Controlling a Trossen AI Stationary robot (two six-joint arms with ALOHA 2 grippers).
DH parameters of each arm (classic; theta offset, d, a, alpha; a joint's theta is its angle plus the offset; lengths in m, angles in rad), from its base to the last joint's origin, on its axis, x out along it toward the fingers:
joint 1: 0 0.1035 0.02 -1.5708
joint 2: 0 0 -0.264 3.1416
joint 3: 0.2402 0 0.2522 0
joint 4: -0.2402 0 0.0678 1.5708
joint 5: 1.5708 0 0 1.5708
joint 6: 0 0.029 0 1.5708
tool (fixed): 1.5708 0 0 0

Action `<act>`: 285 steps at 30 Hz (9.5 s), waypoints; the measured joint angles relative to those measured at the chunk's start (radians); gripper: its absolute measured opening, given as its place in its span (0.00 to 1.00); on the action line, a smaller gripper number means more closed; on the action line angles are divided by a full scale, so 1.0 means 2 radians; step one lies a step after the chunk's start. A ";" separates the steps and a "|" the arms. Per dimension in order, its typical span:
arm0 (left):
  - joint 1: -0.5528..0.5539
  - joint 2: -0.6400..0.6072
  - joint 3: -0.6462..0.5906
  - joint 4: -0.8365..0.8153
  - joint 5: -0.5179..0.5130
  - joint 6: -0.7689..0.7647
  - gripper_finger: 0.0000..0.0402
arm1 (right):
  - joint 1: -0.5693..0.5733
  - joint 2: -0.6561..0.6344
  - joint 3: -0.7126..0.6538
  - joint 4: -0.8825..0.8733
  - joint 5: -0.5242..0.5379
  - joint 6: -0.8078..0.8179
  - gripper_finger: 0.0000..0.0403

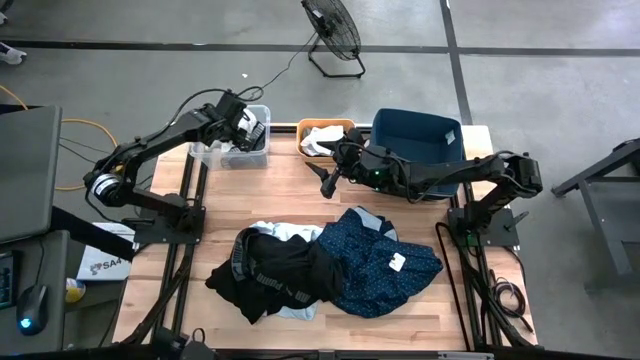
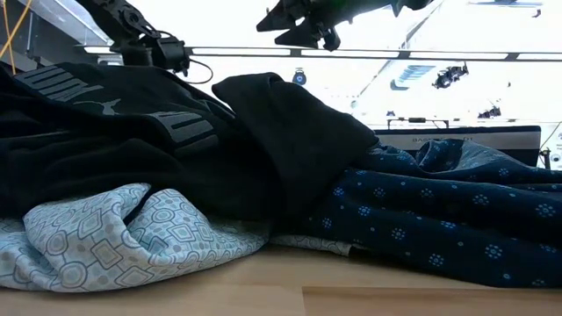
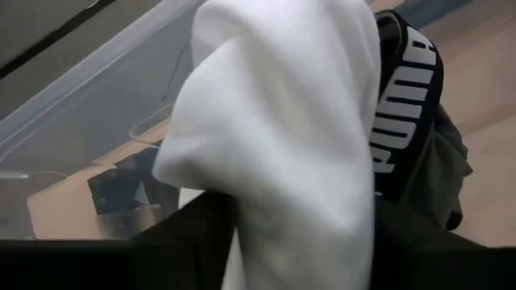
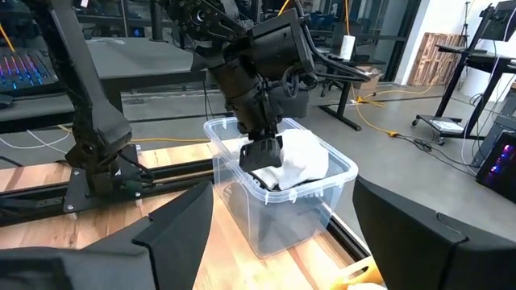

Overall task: Pick & Place Cloths
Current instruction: Put the white underwear into the transparent bin, then put the blue patterned shirt into the blue bin, then put the black underwear into the transparent bin

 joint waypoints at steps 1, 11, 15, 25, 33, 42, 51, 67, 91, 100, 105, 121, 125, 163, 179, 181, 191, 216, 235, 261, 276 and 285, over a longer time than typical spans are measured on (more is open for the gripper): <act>0.000 0.000 0.000 0.000 0.002 0.000 0.51 | 0.000 0.000 0.000 -0.001 0.000 0.000 0.72; 0.000 -0.054 0.000 -0.018 0.015 -0.002 0.64 | 0.000 0.000 0.000 -0.023 -0.002 0.017 0.72; 0.000 -0.090 0.000 -0.037 0.040 -0.010 0.65 | 0.000 0.000 0.000 -0.026 -0.003 0.027 0.72; 0.000 -0.168 0.000 -0.057 0.076 -0.013 0.65 | 0.000 0.000 0.000 -0.027 -0.004 0.028 0.72; 0.000 -0.198 0.000 -0.100 0.280 0.050 0.65 | 0.000 0.000 0.000 -0.057 -0.005 0.041 0.72; -0.080 -0.200 0.000 -0.111 0.321 0.069 0.65 | 0.014 -0.006 0.000 -0.157 -0.015 0.062 0.72; -0.197 -0.200 0.000 -0.095 0.319 0.066 0.65 | 0.059 -0.016 0.000 -0.242 -0.017 0.097 0.72; -0.387 -0.196 -0.001 -0.088 0.234 0.066 0.65 | 0.136 -0.017 0.000 -0.330 -0.111 0.196 0.72; -0.413 -0.196 -0.001 -0.075 0.213 0.065 0.65 | 0.257 0.019 -0.045 -0.521 -0.119 0.122 0.72; -0.413 -0.196 -0.001 -0.076 0.213 0.072 0.65 | 0.226 0.048 -0.085 -0.417 -0.151 0.071 0.72; -0.413 -0.196 -0.001 -0.079 0.213 0.072 0.65 | 0.195 0.096 -0.085 -0.365 -0.191 0.036 0.72; -0.413 -0.196 -0.001 -0.088 0.208 0.070 0.65 | 0.148 0.157 -0.079 -0.322 -0.252 0.050 0.58; -0.413 -0.196 -0.001 -0.088 0.208 0.070 0.65 | 0.151 0.157 -0.079 -0.323 -0.245 0.068 0.38; -0.413 -0.196 -0.001 -0.078 0.200 0.069 0.65 | 0.206 -0.234 -0.083 -0.421 0.091 0.177 0.02; -0.413 -0.196 -0.001 -0.075 0.200 0.069 0.65 | 0.195 -0.328 -0.082 -0.252 0.405 -0.073 0.02; -0.413 -0.196 -0.001 -0.075 0.200 0.069 0.65 | 0.188 -0.333 -0.082 -0.239 0.448 -0.099 0.02; -0.413 -0.196 -0.001 -0.075 0.200 0.069 0.65 | 0.111 -0.348 -0.081 -0.241 0.526 -0.194 0.02; -0.413 -0.196 -0.001 -0.075 0.200 0.069 0.65 | -0.201 -0.292 -0.081 -0.609 0.111 0.165 0.02; -0.413 -0.196 -0.001 -0.076 0.200 0.066 0.65 | -0.313 -0.076 -0.081 -0.613 -0.026 0.167 0.02; -0.413 -0.196 -0.001 -0.076 0.200 0.066 0.65 | -0.322 -0.251 -0.081 -0.591 -0.054 0.153 0.68; -0.413 -0.193 -0.066 -0.053 0.219 0.023 0.65 | -0.276 -0.346 -0.081 -0.599 -0.137 0.227 0.72; -0.413 -0.193 -0.125 0.027 0.324 0.010 0.65 | -0.183 -0.343 -0.082 -0.602 -0.103 0.250 0.72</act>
